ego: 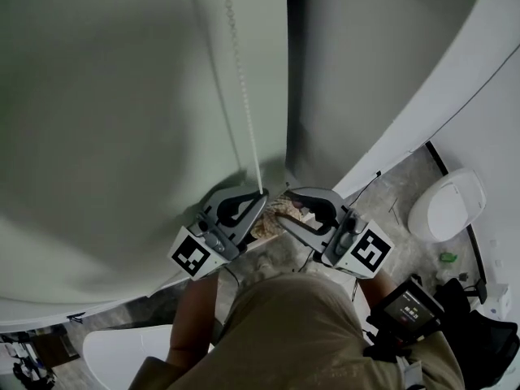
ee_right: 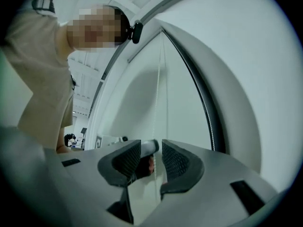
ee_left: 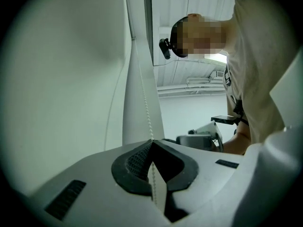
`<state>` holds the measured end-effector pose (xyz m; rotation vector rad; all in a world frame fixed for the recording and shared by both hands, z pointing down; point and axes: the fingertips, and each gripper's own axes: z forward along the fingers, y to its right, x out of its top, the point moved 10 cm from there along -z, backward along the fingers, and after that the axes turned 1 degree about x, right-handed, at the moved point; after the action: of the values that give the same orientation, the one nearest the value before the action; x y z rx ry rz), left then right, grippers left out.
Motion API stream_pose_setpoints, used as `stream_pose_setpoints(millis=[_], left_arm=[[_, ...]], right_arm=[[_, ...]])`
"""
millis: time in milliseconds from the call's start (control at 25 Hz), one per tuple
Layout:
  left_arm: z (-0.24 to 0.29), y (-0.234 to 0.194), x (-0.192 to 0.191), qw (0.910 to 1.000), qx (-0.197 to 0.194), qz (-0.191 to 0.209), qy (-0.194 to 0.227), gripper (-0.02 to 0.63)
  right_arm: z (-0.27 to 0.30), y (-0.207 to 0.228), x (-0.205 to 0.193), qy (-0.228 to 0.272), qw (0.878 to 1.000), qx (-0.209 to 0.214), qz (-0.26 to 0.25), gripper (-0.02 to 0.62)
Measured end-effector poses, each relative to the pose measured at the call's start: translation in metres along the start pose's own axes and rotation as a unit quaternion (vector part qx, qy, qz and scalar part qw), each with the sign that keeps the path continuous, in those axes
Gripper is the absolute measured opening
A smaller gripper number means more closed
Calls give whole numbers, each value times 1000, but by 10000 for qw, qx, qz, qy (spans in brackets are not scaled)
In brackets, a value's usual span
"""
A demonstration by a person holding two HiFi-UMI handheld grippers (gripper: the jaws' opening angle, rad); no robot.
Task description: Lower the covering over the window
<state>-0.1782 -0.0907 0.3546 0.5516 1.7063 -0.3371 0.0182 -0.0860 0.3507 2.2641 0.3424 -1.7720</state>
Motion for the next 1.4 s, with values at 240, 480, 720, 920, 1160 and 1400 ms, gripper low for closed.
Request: stream_pose_setpoints(millis=[240,480,720,920,1160,1400], left_arm=[[13,22,-5,9991,-357,66,-213,15],[11,36,-39,9970,-426,-395,-512,15],[-10,33,-38,9948,-541,-862,-32,76],[-4,22,3,9944,-414,-698,680,118],[24,9,28,9975,-357,-396,471,117],[24,8,27,9974,-373,-412,456,26]], right_arm=[[16,-2,47,380,9987,-238,-254,113],[18,-1,49,19,9989,-409,-213,21],[13,-2,40,101,9989,-419,-161,15],[9,5,6,-376,9979,-516,-55,15],[6,-1,-28,-680,9966,-397,223,15],[11,-3,-27,-757,9963,-282,303,15]])
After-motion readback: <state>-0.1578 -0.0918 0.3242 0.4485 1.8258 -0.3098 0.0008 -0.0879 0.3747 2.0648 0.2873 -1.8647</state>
